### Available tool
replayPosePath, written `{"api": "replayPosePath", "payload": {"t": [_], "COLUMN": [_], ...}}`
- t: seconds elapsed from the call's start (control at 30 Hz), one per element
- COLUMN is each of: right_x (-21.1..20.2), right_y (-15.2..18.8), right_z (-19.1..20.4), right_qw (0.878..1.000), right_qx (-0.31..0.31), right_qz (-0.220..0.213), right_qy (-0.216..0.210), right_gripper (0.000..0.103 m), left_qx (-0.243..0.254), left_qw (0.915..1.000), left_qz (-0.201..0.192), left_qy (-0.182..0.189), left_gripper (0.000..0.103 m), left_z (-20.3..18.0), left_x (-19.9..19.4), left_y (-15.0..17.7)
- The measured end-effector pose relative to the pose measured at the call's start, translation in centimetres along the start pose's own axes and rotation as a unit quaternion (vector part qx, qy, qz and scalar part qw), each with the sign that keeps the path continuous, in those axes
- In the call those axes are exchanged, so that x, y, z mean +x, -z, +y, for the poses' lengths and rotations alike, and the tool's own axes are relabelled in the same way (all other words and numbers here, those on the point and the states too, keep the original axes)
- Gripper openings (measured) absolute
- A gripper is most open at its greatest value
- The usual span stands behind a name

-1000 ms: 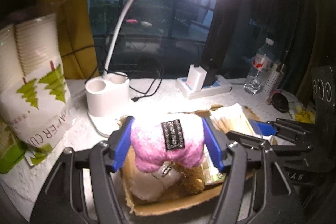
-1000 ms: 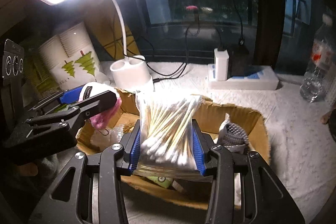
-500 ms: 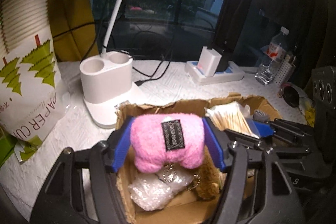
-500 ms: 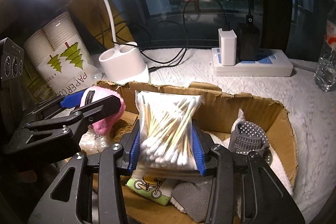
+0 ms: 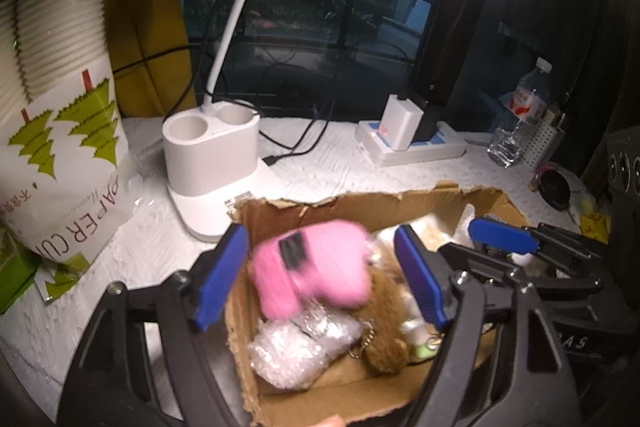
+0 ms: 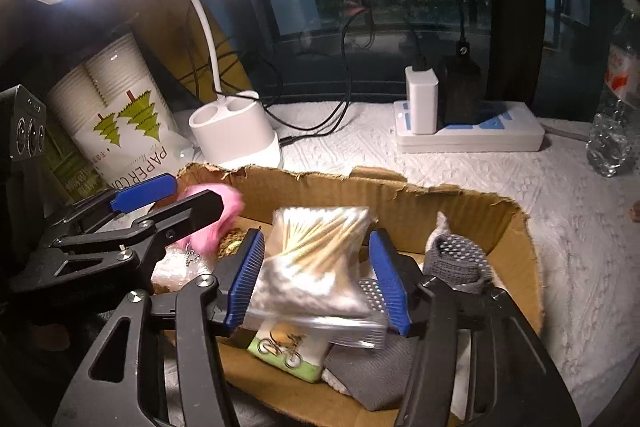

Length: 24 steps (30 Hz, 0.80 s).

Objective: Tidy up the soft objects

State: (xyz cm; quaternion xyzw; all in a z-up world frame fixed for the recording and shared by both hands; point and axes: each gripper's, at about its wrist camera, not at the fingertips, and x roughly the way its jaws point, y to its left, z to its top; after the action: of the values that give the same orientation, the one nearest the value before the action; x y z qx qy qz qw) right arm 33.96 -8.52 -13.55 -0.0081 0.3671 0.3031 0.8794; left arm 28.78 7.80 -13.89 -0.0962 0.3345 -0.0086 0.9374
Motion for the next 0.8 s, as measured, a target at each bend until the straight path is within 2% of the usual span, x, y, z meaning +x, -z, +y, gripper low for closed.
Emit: {"api": "replayPosePath", "payload": {"t": [0.7, 0.8], "right_x": [-6.3, -7.3], "right_y": [1.0, 1.5], "right_z": [0.7, 0.8], "right_qw": [0.999, 0.998], "right_qx": [-0.005, -0.006], "right_qz": [-0.037, -0.040], "right_qy": [0.036, 0.041], "right_gripper": [0.058, 0.058], "left_qx": [0.006, 0.003], "left_qw": [0.9990, 0.9988], "left_qz": [-0.045, -0.049], "left_qy": [0.001, 0.004], "left_gripper": [0.081, 0.088], "left_z": [-1.5, -1.8], "left_x": [-6.6, -7.6], "left_y": [0.5, 0.9]}}
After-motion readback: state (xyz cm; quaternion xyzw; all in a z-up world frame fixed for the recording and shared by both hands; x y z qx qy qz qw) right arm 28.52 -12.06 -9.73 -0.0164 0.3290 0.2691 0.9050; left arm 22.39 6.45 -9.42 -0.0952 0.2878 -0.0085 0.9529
